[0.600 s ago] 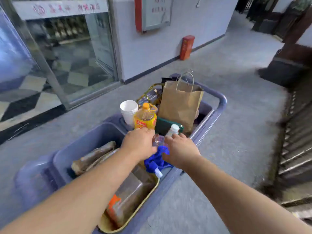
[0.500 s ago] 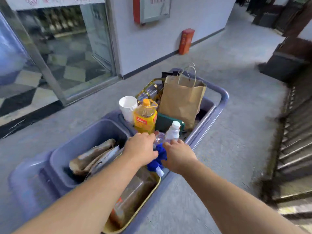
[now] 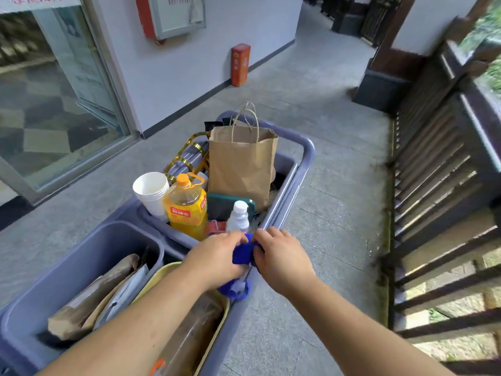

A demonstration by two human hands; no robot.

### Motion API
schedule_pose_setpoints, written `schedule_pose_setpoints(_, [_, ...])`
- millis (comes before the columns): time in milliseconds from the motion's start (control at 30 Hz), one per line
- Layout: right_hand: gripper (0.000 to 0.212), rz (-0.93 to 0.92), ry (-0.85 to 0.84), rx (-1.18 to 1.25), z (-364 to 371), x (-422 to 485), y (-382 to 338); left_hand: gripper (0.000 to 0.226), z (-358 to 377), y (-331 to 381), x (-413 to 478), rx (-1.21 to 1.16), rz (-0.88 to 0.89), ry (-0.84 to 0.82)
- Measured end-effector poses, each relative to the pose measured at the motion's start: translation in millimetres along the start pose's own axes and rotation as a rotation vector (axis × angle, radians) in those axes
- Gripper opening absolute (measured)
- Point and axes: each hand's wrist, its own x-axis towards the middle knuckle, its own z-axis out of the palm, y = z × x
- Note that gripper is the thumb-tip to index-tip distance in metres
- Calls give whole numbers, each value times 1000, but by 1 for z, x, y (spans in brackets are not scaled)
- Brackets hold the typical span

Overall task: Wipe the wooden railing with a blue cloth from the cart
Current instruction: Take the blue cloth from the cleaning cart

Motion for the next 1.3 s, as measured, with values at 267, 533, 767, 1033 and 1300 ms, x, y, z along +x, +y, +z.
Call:
schedule_pose_setpoints(267, [21, 178, 244, -133, -110, -67, 85, 21, -22, 133, 45, 192, 355, 147])
schedule_pose_setpoints(533, [42, 425, 552, -118, -212, -178, 166, 26, -17, 340, 54, 166, 706, 152])
schedule_pose_setpoints(767, [57, 594, 636, 36, -277, -277, 230, 29, 16, 503, 41, 102, 875, 64])
schedule_pose_setpoints(1033, [28, 714, 805, 41, -311, -385, 304, 41, 92, 624, 26, -17, 887, -112])
schedule_pose_setpoints(1300, [14, 969, 899, -32, -325, -476, 345, 19, 159, 691, 29, 388, 1225, -31])
